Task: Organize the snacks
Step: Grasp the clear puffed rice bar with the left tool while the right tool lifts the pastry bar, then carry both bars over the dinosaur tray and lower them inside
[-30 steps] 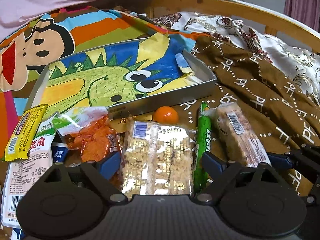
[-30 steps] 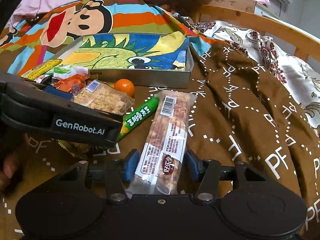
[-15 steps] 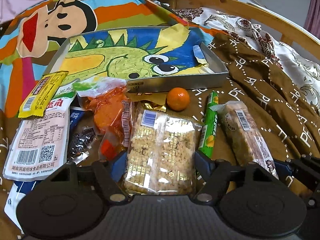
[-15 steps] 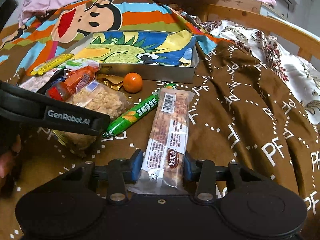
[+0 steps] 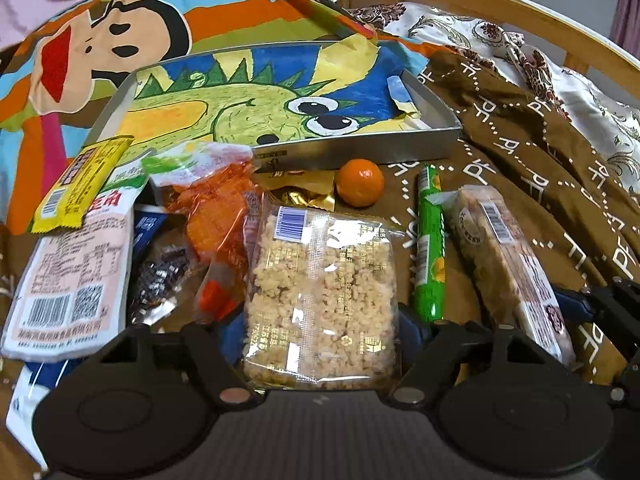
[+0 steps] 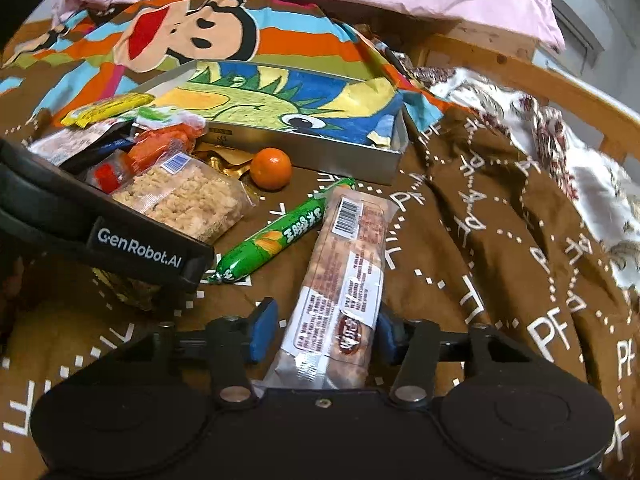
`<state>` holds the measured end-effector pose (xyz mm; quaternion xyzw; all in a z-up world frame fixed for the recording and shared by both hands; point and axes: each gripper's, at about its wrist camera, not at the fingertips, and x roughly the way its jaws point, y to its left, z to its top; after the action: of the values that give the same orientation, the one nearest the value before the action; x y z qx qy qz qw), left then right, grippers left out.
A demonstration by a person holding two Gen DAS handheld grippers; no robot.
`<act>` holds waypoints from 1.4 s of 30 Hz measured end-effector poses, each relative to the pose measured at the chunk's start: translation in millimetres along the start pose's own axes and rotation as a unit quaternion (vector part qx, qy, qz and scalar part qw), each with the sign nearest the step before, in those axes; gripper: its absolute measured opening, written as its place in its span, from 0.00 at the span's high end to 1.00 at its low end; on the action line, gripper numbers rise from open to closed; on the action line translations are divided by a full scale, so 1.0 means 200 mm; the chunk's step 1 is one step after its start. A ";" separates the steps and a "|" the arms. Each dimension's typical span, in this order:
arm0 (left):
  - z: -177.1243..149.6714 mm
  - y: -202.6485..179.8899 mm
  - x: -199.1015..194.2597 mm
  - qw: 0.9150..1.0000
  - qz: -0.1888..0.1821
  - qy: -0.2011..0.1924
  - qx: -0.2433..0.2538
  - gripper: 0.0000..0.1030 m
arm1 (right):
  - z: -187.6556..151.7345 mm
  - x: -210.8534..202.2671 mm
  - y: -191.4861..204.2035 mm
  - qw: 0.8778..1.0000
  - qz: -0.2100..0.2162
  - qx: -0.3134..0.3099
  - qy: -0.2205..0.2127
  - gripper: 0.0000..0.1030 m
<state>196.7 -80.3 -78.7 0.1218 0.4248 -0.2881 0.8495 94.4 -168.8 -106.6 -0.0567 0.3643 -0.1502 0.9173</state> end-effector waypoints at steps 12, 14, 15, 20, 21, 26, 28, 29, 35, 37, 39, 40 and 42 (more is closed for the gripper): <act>-0.05 0.01 -0.19 0.999 -0.004 -0.007 -0.050 0.26 | -0.02 -0.10 0.05 0.998 -0.022 -0.039 -0.043 0.60; -0.05 0.02 -0.21 0.998 -0.007 -0.014 -0.056 0.26 | -0.03 -0.12 0.06 0.997 -0.026 -0.046 -0.049 0.61; -0.05 0.02 -0.23 0.998 -0.009 -0.019 -0.058 0.26 | -0.03 -0.12 0.06 0.997 -0.029 -0.050 -0.050 0.61; -0.04 0.03 -0.28 0.997 -0.016 -0.040 -0.071 0.26 | -0.04 -0.13 0.09 0.994 -0.046 -0.075 -0.061 0.62; -0.04 0.03 -0.28 0.996 -0.015 -0.045 -0.073 0.26 | -0.04 -0.13 0.10 0.993 -0.049 -0.081 -0.066 0.62; -0.02 0.06 -0.32 0.994 0.004 -0.071 -0.079 0.26 | -0.06 -0.15 0.14 0.988 -0.060 -0.110 -0.090 0.62; -0.02 0.08 -0.34 0.992 0.012 -0.084 -0.093 0.26 | -0.06 -0.16 0.16 0.985 -0.066 -0.122 -0.105 0.62; -0.01 0.10 -0.35 0.991 0.018 -0.091 -0.100 0.26 | -0.06 -0.16 0.17 0.983 -0.068 -0.128 -0.113 0.62; 0.02 0.14 -0.37 0.980 0.075 -0.132 -0.126 0.26 | -0.06 -0.23 0.22 0.959 -0.087 -0.185 -0.196 0.62; 0.04 0.17 -0.39 0.976 0.085 -0.150 -0.133 0.26 | -0.04 -0.24 0.22 0.954 -0.089 -0.187 -0.214 0.62; 0.06 0.20 -0.40 0.971 0.097 -0.168 -0.140 0.26 | -0.02 -0.25 0.22 0.952 -0.091 -0.187 -0.223 0.62; 0.07 0.20 -0.40 0.969 0.102 -0.175 -0.142 0.26 | 0.01 -0.26 0.21 0.950 -0.092 -0.188 -0.230 0.62; 0.10 0.22 -0.41 0.964 0.114 -0.191 -0.148 0.26 | 0.05 -0.28 0.20 0.945 -0.094 -0.191 -0.248 0.62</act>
<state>197.1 -21.9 -3.6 -0.0150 0.2754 -0.1414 0.9507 73.0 -112.8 -71.5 -0.3002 0.1402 -0.1448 0.9323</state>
